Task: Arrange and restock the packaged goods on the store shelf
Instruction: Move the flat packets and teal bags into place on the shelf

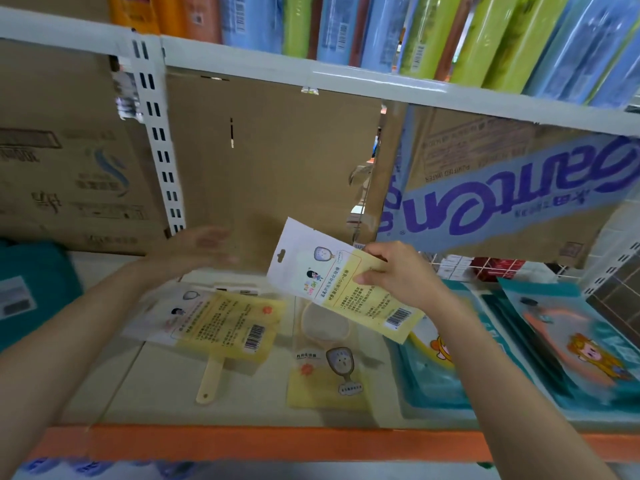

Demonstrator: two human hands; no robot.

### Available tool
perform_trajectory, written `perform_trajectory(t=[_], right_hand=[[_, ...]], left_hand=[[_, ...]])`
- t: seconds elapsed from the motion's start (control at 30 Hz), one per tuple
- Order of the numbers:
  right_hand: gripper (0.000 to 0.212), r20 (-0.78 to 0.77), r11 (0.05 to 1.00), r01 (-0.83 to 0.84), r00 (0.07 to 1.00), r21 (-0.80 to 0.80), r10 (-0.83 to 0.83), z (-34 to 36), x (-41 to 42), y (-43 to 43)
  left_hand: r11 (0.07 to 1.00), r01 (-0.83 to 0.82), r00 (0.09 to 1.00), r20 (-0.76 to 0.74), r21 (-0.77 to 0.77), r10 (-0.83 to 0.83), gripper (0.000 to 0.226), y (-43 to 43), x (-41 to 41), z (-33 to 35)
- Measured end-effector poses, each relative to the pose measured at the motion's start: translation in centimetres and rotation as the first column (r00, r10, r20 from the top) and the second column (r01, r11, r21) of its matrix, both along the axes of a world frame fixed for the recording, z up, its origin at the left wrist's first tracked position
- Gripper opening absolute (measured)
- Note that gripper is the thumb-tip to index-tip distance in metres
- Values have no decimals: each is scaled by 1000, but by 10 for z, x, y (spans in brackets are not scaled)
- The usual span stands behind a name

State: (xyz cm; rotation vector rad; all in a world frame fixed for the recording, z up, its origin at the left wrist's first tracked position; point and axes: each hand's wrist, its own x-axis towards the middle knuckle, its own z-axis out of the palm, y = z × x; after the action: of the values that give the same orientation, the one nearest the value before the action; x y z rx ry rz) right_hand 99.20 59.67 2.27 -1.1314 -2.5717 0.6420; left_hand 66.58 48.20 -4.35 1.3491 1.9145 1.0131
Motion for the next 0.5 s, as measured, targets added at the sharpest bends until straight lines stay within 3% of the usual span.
perform_trajectory(t=[0.07,0.13,0.2,0.3,0.4,0.5], right_hand=[[8,-67,998,-22,998,-64,17,1,-4,0],[9,-120,993,-56,992,-103,44,4,-8,-1],[14,-159,988,-71,986,-139,49,7,-11,-2],[8,-228,982,-59,974,-178,17,6,-10,-2],[37,-223,1000,25,975,17,-21,0,-8,-2],[76,-162,971,0,986,239,40,-10,-4,-8]], left_hand=[[976,217,975,41,12,-218,74,1,58,45],[945,327,943,54,21,-327,59,12,77,56],[951,308,947,87,16,-309,45,20,88,58],[964,264,960,90,42,-267,52,26,93,57],[973,206,960,172,104,-222,16,33,91,60],[988,91,956,266,123,-121,13,36,91,69]])
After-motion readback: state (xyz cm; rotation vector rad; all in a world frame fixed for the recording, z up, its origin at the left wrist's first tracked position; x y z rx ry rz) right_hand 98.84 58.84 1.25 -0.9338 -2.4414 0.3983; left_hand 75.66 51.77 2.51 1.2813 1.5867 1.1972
